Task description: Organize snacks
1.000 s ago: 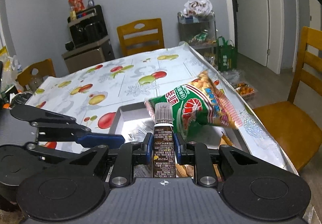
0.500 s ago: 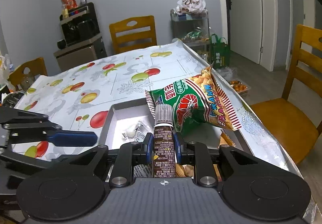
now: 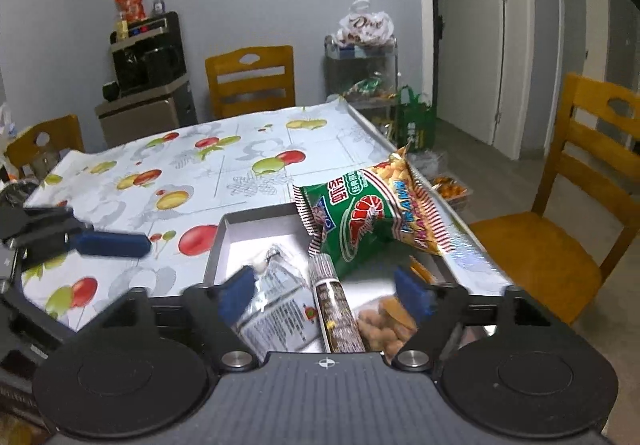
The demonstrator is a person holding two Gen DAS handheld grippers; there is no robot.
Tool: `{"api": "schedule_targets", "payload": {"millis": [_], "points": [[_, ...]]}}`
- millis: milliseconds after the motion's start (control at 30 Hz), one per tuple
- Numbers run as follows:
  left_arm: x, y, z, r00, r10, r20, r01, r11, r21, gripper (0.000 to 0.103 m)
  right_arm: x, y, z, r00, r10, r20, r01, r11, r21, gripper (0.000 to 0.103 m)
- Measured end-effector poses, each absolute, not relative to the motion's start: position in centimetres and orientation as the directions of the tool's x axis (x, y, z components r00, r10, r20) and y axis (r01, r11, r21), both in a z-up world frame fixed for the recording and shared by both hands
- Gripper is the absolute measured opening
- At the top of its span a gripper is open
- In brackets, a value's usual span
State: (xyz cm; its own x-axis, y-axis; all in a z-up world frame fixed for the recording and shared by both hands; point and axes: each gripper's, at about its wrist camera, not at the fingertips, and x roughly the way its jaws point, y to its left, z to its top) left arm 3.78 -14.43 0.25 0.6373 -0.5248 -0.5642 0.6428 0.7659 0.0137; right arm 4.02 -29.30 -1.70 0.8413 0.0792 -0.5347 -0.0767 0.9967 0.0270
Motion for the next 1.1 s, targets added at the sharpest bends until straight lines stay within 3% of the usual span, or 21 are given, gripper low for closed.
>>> {"api": "schedule_targets", "payload": {"millis": [167,500,667,967,1100], "points": [[2.6,-12.3,-0.1,0.632,-0.545,-0.551,0.648,0.762,-0.011,0.094,0.8,-28.6,-1.1,0.847,0.017,-0.532,-0.042,0.998,-0.035,0.103],[-0.7,-8.3,-2.8,0.584,-0.540,-0.607,0.673,0.740,-0.011,0.099,-6.3,-26.8,-3.0,0.832,-0.054,-0.552,0.095,0.994,0.047,0.103],[-1.6,-8.1,-4.4,0.578,-0.537,-0.615,0.675,0.738,-0.010,0.101,-8.5,-24.2,-5.4,0.816,-0.115,-0.567,0.132,0.991,-0.011,0.103],[-3.3,-9.9,-6.8,0.566,-0.493,-0.660,0.698,0.713,0.066,0.101,-8.5,-23.6,-8.4,0.736,-0.147,-0.660,0.227,0.973,0.037,0.103],[-3.7,-10.3,-7.0,0.593,-0.469,-0.654,0.688,0.718,0.109,0.101,-8.4,-23.5,-8.7,0.739,-0.137,-0.659,0.223,0.974,0.047,0.103]]}}
